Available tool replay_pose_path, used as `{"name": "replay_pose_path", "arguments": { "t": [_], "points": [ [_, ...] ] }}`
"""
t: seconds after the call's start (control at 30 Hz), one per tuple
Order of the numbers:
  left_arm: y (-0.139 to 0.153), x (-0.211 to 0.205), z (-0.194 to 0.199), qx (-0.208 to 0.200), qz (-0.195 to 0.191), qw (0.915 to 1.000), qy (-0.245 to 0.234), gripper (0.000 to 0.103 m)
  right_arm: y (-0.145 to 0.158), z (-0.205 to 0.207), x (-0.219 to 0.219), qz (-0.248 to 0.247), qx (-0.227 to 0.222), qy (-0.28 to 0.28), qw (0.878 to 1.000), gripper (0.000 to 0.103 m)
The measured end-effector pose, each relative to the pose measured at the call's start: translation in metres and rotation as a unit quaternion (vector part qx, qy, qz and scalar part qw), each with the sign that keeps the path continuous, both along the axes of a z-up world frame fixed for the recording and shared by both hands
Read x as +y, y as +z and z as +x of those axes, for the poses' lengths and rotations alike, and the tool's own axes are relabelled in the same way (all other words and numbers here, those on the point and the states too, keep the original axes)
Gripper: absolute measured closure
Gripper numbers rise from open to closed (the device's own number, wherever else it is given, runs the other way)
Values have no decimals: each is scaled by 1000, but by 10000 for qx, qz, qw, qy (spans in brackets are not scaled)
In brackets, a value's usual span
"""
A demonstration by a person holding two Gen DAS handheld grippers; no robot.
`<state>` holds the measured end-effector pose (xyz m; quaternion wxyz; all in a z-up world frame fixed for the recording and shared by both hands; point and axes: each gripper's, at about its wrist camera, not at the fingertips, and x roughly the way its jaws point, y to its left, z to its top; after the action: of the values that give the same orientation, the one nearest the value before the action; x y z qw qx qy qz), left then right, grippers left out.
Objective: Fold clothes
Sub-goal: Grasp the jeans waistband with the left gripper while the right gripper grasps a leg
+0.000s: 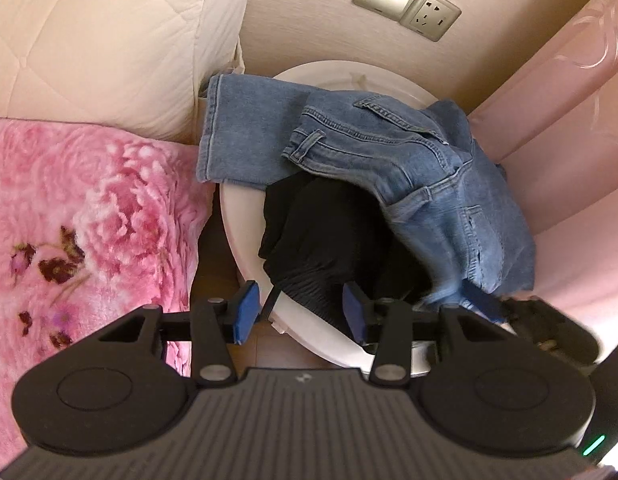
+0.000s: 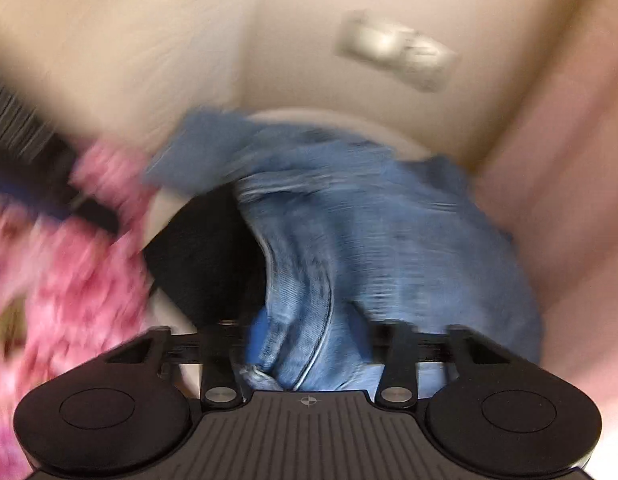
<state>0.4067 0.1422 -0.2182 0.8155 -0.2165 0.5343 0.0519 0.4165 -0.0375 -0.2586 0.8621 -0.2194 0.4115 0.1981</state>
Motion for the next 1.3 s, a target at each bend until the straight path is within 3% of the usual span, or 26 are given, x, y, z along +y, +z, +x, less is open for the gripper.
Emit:
{"name": "replay_pose_path", "arguments": {
  "t": [0.2, 0.23, 0.27, 0.33, 0.4, 0.43, 0.53, 0.63, 0.8, 0.9, 0.97, 1.13, 1.23, 1.3],
  "points": [
    [4, 0, 14, -153, -76, 9998, -35, 64, 25, 27, -46, 417, -460, -881, 9942, 81],
    [3, 1, 18, -165, -119, 9998, -5, 64, 21, 30, -47, 375, -369, -857, 9949, 73],
    [3, 1, 22, -178, -162, 9997, 24, 64, 13, 34, -46, 206, -182, -776, 9966, 59],
    [2, 3, 30, -202, -254, 9994, 91, 64, -5, 41, -44, -117, 127, -693, 9974, 52],
    [0, 7, 40, -217, -385, 9988, 218, 64, -5, 49, -54, 124, 82, -874, 9961, 54],
    [-1, 9, 45, -242, -438, 9984, 280, 64, 0, 54, -61, 312, 1, -999, 9945, 73],
    [-5, 17, 62, -310, -588, 9966, 477, 64, 26, 66, -77, 651, -579, -1338, 9872, 86],
    [-11, 24, 83, -401, -733, 9943, 667, 63, 37, 81, -96, 538, -873, -1605, 9817, 86],
    [-35, 26, 125, -428, -910, 9919, 770, 61, 21, 98, -118, 483, -385, -1860, 9806, 79],
    [-55, 30, 149, -398, -1202, 9888, 785, 59, 12, 103, -122, 449, -247, -1893, 9806, 76],
    [-67, 33, 162, -379, -1495, 9843, 860, 59, 8, 106, -123, 455, -170, -1870, 9812, 73],
    [-78, 37, 181, -690, -2365, 9627, 1121, 58, -1, 108, -130, 866, 268, -1883, 9779, 71],
    [-81, 26, 196, -548, -2241, 9691, 878, 58, -6, 109, -130, 949, 501, -1791, 9780, 71],
    [-79, 14, 199, -470, -1933, 9782, 592, 74, -7, 109, -126, 918, 530, -1633, 9809, 71]
  ]
}}
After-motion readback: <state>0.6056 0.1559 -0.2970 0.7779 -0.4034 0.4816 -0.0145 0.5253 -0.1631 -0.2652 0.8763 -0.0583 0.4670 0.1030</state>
